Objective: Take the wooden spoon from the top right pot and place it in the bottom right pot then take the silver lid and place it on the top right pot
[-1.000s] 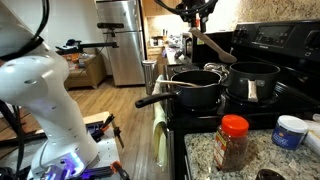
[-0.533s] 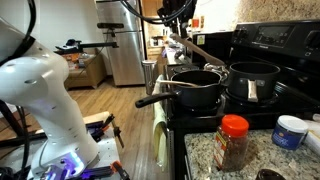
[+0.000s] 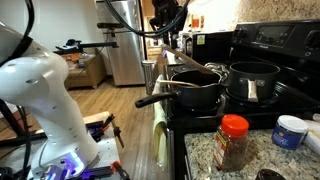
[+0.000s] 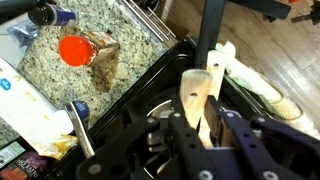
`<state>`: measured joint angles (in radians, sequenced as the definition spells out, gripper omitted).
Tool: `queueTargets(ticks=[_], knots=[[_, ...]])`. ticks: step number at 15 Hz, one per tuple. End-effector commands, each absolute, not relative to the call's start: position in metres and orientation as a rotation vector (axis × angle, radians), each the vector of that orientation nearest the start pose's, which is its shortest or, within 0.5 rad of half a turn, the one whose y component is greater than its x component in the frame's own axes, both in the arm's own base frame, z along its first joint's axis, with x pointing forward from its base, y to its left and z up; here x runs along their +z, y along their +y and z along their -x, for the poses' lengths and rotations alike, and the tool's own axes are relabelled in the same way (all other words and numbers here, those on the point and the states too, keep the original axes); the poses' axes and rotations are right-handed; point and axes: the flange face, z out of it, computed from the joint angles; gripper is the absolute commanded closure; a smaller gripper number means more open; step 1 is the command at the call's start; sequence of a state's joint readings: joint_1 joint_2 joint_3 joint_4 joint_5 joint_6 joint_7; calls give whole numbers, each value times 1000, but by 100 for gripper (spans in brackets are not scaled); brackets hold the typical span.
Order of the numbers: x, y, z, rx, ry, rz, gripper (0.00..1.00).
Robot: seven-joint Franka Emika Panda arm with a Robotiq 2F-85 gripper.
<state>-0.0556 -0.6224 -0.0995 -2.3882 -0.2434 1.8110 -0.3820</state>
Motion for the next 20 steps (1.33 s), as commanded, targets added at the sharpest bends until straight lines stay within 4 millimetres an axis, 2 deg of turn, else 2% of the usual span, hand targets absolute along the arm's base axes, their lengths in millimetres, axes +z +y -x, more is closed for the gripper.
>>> queueTargets(ticks=[1, 5, 13, 20], knots=[[539, -79, -356, -8, -535, 3289, 90], [526, -86, -374, 45, -635, 3225, 90], [502, -114, -414, 151, -725, 3145, 90], [478, -119, -450, 210, -793, 3035, 90]])
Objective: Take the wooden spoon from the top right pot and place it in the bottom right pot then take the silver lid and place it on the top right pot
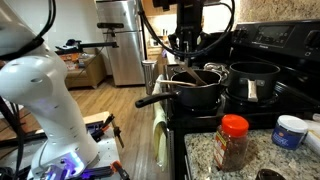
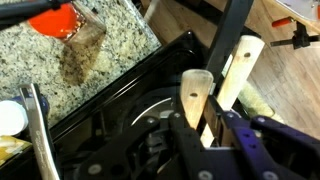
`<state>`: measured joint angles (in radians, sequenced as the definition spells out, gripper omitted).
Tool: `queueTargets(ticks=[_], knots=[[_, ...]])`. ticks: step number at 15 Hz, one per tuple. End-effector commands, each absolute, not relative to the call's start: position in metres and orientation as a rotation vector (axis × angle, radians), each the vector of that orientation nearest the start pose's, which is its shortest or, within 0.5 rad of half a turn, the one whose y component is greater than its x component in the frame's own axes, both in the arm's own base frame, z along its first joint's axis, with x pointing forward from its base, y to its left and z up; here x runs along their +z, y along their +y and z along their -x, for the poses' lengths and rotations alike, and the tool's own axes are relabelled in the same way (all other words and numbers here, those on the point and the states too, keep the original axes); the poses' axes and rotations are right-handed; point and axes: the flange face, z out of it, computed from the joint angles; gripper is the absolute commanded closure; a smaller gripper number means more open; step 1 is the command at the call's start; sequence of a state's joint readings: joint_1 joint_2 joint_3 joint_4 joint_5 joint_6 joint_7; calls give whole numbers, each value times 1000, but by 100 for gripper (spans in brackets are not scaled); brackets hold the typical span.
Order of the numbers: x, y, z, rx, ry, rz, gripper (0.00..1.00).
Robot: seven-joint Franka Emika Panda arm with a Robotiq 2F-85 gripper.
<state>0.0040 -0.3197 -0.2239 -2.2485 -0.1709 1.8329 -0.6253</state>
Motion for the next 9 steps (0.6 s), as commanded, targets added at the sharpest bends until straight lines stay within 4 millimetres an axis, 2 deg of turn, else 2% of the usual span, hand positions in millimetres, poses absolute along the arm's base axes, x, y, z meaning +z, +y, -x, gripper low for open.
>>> queueTargets(ticks=[1, 4, 5, 6, 9], knots=[[477, -120, -454, 221, -797, 3024, 90], [473, -122, -462, 246, -821, 3005, 90], [473, -123, -464, 248, -821, 3010, 48], [474, -124, -465, 243, -812, 3012, 46], [478, -128, -469, 246, -785, 3030, 29]])
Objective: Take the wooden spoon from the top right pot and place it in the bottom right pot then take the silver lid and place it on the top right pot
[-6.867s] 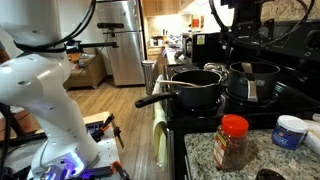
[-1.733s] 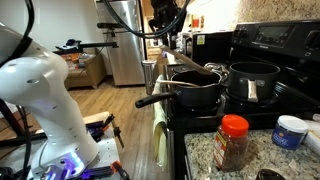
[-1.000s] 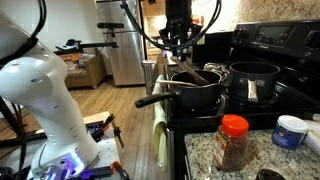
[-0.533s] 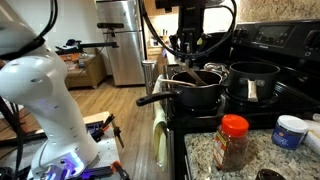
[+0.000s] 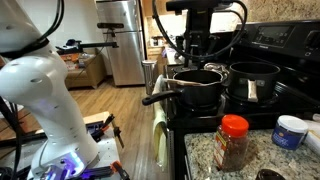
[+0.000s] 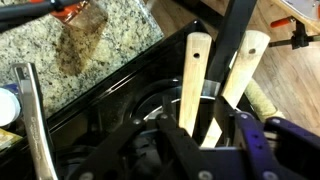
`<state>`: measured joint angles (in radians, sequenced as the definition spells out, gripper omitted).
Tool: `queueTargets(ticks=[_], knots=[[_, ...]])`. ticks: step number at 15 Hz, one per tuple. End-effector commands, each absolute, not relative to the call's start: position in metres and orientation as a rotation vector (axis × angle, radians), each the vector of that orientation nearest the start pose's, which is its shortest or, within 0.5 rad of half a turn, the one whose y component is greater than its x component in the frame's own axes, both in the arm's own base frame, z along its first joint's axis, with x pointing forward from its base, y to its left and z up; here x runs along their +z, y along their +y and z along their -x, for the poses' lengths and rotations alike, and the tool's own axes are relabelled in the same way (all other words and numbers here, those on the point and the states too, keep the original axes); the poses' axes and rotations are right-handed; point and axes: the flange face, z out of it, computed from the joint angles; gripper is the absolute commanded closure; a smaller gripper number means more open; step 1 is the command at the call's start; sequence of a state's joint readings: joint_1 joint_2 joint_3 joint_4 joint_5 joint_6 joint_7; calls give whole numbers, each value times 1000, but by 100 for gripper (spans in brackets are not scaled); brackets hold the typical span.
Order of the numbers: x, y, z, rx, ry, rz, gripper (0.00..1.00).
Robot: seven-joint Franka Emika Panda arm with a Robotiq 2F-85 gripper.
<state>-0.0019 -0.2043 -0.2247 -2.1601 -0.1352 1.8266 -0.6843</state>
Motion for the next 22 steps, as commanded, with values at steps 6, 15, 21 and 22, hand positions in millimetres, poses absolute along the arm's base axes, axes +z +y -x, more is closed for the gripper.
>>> queueTargets(ticks=[6, 15, 21, 22], knots=[[513, -140, -476, 129, -670, 3132, 0], [568, -100, -558, -229, -788, 3201, 0], [548, -66, -606, -146, -1204, 3103, 0], [544, -63, -596, -153, -1130, 3104, 0]])
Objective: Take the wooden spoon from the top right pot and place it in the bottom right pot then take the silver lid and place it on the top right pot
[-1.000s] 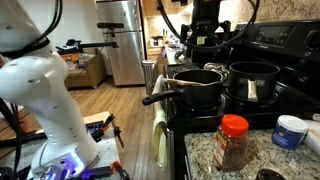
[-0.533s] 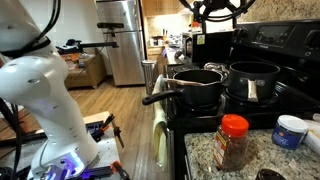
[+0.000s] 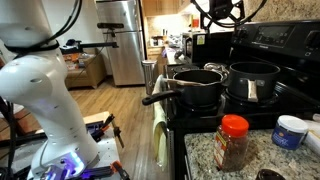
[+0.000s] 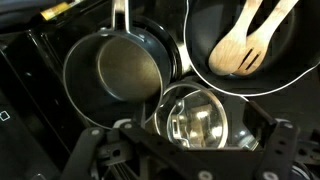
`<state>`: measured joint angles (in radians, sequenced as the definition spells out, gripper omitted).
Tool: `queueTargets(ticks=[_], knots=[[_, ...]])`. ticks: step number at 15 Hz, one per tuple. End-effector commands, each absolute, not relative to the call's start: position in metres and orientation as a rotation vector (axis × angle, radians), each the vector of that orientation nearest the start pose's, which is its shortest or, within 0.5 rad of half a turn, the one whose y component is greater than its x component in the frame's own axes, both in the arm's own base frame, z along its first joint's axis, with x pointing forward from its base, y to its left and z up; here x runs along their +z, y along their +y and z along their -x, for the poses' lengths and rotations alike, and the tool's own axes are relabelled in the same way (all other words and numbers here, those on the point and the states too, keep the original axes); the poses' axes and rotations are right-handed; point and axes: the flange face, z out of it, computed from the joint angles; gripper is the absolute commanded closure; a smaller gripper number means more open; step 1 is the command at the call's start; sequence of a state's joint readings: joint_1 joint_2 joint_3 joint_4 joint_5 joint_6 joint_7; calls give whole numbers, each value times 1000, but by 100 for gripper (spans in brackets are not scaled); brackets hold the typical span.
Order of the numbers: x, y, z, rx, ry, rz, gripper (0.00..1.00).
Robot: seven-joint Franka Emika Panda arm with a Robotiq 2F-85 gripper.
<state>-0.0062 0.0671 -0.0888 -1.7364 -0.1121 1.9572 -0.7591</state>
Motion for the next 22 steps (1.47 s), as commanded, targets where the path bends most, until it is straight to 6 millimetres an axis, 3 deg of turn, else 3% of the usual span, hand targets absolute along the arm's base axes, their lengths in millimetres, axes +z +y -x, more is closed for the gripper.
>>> queueTargets(ticks=[1, 5, 9, 12, 17, 22], knots=[[541, -61, -602, -146, -1143, 3105, 0], [542, -64, -606, -151, -1153, 3107, 0], [535, -73, -629, -293, -1430, 2920, 0], [515, -86, -652, -404, -1551, 2748, 0], [467, -98, -683, -512, -1642, 2421, 0], [432, -89, -693, -379, -1645, 2210, 0]])
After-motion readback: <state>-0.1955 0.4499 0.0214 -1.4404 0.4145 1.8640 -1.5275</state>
